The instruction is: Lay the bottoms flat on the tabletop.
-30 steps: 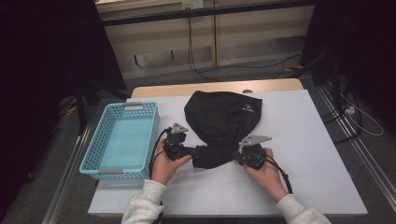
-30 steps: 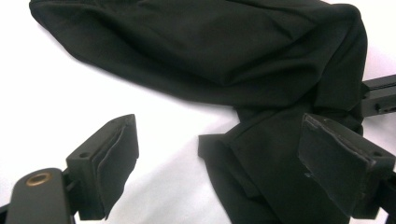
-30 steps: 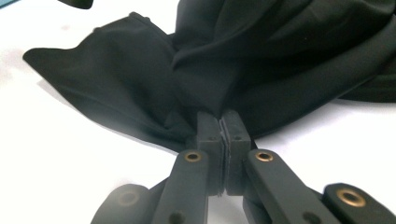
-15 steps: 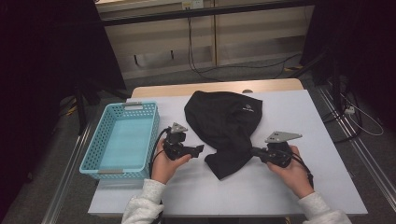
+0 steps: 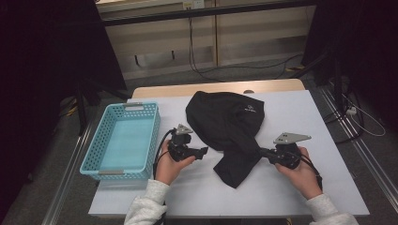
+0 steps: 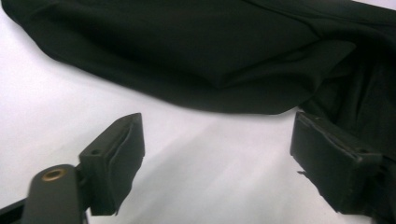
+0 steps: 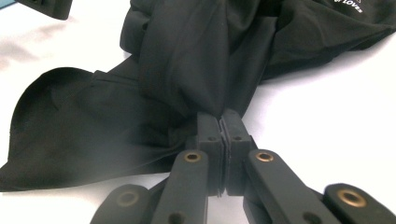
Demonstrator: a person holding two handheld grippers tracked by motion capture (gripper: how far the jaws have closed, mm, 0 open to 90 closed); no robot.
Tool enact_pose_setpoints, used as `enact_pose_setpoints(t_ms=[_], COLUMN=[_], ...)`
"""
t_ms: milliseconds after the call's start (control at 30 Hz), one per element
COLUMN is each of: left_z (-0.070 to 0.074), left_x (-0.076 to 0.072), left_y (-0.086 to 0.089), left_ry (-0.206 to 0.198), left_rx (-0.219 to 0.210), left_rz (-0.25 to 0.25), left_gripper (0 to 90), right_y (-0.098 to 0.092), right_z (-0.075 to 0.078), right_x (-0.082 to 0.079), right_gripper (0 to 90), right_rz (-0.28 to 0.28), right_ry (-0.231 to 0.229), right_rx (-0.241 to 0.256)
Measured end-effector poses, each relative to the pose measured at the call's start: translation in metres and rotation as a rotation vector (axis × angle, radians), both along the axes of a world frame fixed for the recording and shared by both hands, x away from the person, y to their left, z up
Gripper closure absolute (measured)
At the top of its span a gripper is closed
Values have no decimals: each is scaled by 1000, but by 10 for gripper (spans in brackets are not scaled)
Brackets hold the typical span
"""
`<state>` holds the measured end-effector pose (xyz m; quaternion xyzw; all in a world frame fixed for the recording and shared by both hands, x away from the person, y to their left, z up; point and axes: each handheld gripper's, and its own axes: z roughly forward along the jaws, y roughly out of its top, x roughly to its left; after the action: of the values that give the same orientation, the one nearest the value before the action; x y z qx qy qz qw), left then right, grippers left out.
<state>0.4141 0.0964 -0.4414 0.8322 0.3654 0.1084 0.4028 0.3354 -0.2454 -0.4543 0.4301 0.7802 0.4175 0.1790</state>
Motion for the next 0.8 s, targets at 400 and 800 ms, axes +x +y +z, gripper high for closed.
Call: enact_pose_setpoints(t_ms=[400, 800], left_z=[-10, -19], left_x=[5, 14], left_y=[-32, -55], left_ry=[-27, 118], left_rx=[-2, -21], left_rz=[-84, -109], left_gripper=[377, 868], right_y=[5, 11], right_z=[-3, -4], right_x=[1, 0], right_gripper=[882, 881], right_rz=[10, 19], right_ry=[0, -4], right_rx=[4, 9])
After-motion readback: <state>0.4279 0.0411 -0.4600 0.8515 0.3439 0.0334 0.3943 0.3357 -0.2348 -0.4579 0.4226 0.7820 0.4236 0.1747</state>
